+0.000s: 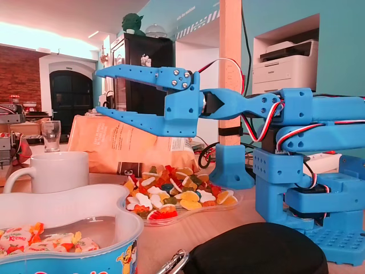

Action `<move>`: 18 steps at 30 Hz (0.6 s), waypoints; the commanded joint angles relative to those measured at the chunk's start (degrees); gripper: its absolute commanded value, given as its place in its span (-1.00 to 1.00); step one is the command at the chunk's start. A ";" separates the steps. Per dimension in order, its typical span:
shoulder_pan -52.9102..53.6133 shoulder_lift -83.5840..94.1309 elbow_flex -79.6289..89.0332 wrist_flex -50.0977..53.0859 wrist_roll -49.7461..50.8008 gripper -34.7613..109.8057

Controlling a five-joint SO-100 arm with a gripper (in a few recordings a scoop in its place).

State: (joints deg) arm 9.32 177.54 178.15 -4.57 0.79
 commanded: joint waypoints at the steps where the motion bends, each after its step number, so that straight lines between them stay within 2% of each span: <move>1: 1.41 0.97 2.02 -1.41 0.62 -0.25; 18: 1.32 0.97 2.02 -1.41 0.97 -0.23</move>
State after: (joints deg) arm 9.67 177.54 178.15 -4.39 0.79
